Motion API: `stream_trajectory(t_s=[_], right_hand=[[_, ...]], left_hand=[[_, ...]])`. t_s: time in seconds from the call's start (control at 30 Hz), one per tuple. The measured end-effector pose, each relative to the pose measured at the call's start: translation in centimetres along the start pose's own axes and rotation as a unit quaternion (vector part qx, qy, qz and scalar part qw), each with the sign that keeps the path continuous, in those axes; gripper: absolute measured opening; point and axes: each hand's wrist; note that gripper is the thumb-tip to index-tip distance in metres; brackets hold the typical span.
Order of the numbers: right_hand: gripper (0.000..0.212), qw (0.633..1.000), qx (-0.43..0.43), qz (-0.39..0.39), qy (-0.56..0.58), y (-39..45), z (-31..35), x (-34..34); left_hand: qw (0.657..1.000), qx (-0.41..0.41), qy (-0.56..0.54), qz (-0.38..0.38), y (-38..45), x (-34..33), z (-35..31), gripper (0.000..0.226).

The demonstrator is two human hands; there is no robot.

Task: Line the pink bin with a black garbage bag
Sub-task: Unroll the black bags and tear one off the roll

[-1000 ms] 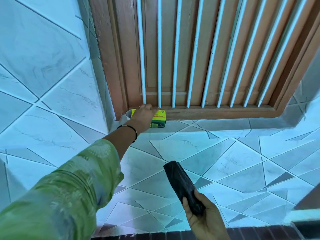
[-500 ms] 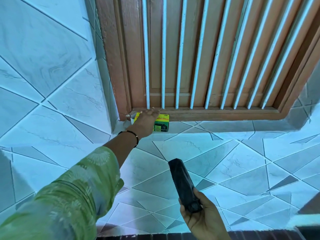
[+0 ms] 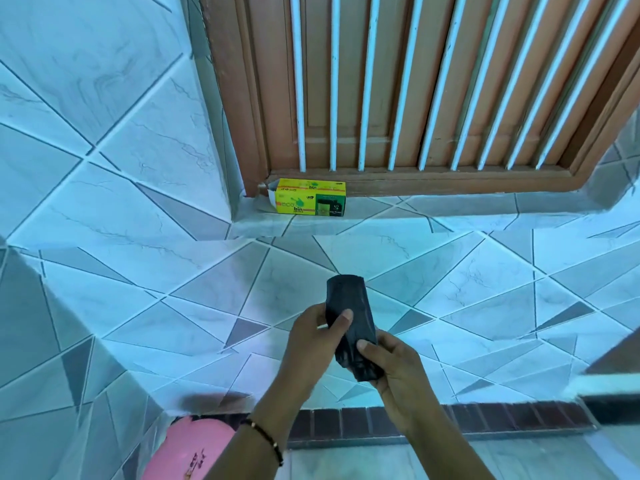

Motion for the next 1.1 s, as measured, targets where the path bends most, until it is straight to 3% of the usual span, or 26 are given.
stream_trajectory(t_s=[0.2, 0.3, 0.47, 0.63, 0.8, 0.87, 1.03, 1.1], right_hand=[[0.044, 0.994, -0.082, 0.055, 0.042, -0.9, -1.2, -0.7], [0.049, 0.988, -0.117, 0.08, 0.059, -1.4, -1.5, -0.7], [0.074, 0.985, -0.093, 0.106, 0.094, -1.4, -1.4, -0.3], [0.059, 0.974, -0.126, 0.131, 0.134, -1.9, -1.4, 0.1], [0.078, 0.958, -0.158, 0.123, 0.206, -2.2, -1.0, 0.6], [0.072, 0.955, -0.164, 0.144, 0.201, -2.4, -0.5, 0.7], [0.076, 0.969, -0.164, 0.073, 0.168, -2.3, -0.1, 1.4], [0.047, 0.977, -0.16, 0.027, 0.139, -2.3, 0.3, 1.6]], left_hand=[[0.999, -0.01, -0.031, -0.027, -1.7, 1.1, 1.0, 0.005], [0.998, -0.027, -0.049, -0.019, -2.5, 1.2, 1.7, 0.007], [0.993, -0.034, -0.109, -0.022, -3.2, 2.1, 2.2, 0.002], [0.998, -0.053, -0.027, -0.029, -3.3, 2.2, 2.9, 0.014], [0.998, -0.052, -0.005, -0.029, -3.8, 2.6, 3.2, 0.015], [0.998, -0.042, 0.003, -0.041, -3.9, 2.8, 3.4, 0.016], [0.993, -0.02, 0.046, -0.106, -3.3, 4.9, 4.2, 0.014], [0.987, -0.023, 0.075, -0.138, -3.0, 6.1, 4.4, 0.012]])
Point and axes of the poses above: each hand's wrist, its own y-axis towards the middle knuckle, its own x-axis out of the back of the hand, z = x × y, and after that the axes turned 15 degrees about y, right-handed
